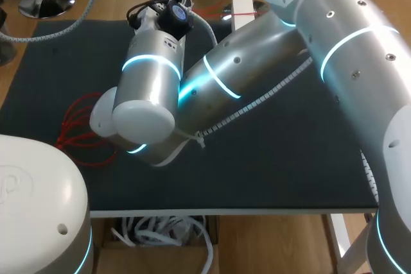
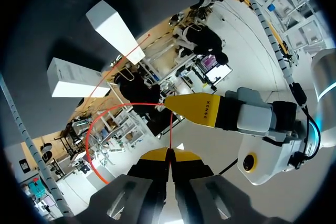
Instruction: Grab the tape and strap the tape.
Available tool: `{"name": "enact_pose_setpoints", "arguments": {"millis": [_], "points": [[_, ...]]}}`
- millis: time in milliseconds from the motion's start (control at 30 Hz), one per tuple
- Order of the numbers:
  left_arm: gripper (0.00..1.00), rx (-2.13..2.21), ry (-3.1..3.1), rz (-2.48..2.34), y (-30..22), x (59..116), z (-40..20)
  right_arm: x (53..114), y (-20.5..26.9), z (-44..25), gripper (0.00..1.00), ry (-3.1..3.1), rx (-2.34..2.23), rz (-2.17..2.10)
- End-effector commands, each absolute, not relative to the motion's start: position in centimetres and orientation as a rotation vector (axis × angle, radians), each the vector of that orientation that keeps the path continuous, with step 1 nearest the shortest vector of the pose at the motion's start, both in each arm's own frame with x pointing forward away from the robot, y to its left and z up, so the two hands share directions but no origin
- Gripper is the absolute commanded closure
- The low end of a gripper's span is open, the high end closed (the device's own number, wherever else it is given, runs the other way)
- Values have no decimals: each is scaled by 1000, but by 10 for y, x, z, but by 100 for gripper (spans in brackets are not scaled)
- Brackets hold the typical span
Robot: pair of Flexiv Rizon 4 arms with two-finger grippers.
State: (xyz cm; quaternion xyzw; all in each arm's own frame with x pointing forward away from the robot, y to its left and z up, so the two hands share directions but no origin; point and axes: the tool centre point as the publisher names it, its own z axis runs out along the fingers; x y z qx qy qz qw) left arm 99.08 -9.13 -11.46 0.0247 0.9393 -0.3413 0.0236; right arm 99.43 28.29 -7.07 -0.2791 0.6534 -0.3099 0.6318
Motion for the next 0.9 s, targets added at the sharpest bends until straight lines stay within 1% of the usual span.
{"name": "enact_pose_setpoints", "arguments": {"millis": [33, 900], "points": [[100, 78, 2912, -1052, -91, 991, -114, 994, 287, -71, 100, 1500, -642, -716], [100, 78, 2912, -1052, -91, 991, -114, 995, 299, -82, 100, 1538, -672, -722]]}}
